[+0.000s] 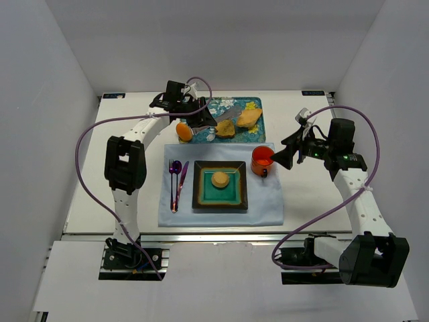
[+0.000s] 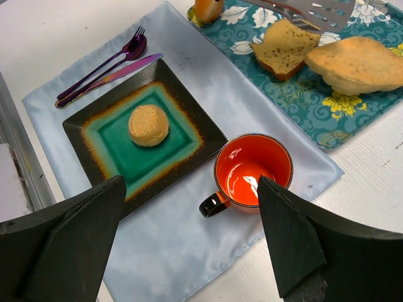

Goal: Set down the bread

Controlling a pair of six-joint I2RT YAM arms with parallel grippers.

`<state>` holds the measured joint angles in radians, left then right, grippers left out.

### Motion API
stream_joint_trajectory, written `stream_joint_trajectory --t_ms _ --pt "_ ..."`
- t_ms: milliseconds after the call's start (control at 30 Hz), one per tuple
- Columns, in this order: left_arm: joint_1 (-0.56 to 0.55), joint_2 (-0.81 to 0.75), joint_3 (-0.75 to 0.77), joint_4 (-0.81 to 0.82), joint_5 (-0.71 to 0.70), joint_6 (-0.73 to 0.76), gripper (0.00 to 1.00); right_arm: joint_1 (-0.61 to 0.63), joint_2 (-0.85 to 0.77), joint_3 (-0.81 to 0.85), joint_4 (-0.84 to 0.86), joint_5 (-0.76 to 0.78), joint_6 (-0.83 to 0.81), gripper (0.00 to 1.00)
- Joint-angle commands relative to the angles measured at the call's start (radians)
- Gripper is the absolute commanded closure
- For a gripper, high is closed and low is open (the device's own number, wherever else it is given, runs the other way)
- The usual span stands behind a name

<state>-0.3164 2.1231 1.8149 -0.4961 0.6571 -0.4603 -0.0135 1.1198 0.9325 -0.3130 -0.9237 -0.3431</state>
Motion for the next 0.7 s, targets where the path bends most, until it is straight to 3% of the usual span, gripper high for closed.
stream_joint_trajectory --t_ms 0,667 --pt "-0.003 -0.041 0.001 -0.002 -0.001 0.025 0.47 -0.003 -0.011 -0.006 0.028 -0.021 0.012 0.11" --pt "-0.033 0.008 -0.006 -0.03 0.039 0.066 0.45 -0.006 -0.014 -0.006 0.028 -0.02 0.012 0.11"
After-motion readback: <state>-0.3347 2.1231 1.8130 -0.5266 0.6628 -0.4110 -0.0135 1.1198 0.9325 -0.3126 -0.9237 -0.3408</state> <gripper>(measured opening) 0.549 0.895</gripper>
